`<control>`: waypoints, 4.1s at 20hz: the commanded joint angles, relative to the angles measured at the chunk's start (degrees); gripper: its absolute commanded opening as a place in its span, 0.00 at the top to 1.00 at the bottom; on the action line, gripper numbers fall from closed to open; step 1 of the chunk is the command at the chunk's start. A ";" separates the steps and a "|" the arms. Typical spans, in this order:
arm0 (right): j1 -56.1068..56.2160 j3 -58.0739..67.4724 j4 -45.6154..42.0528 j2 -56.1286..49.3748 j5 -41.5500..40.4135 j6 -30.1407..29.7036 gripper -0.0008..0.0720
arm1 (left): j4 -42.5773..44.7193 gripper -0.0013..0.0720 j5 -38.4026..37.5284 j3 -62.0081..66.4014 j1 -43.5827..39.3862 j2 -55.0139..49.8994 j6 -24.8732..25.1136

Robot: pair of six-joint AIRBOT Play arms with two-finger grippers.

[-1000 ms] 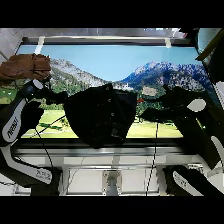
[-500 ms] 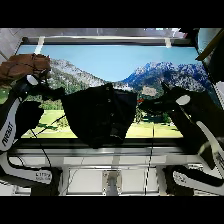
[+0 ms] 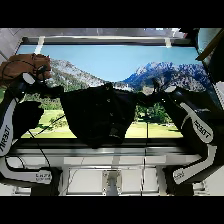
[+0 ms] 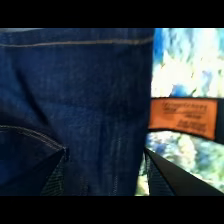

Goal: Fold the clothes and pants, and hang the long-sleeved shirts on hangers.

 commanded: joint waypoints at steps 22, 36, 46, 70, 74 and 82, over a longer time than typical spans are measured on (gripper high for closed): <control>-0.74 24.79 -6.34 -2.93 -4.66 3.58 0.96 | -0.02 0.96 -0.83 0.07 1.22 4.48 0.07; 6.36 53.99 3.21 -27.10 -15.65 10.03 0.96 | 0.00 0.96 -8.11 -19.69 -10.45 10.62 0.02; -7.43 52.59 0.57 -12.50 27.91 10.54 0.52 | -0.46 0.96 -4.26 -21.05 -10.43 17.66 0.04; 6.73 -30.08 11.98 21.55 -0.04 -17.33 0.50 | -0.46 0.96 -4.92 -21.05 -10.43 19.04 0.02; 6.73 -30.08 12.02 21.73 3.65 -17.29 0.96 | -0.48 0.96 -5.03 -21.05 -10.43 19.06 0.02; 3.10 -29.20 -7.72 39.17 24.48 -7.10 0.96 | 0.00 0.96 -10.14 -21.94 -10.38 27.78 -0.22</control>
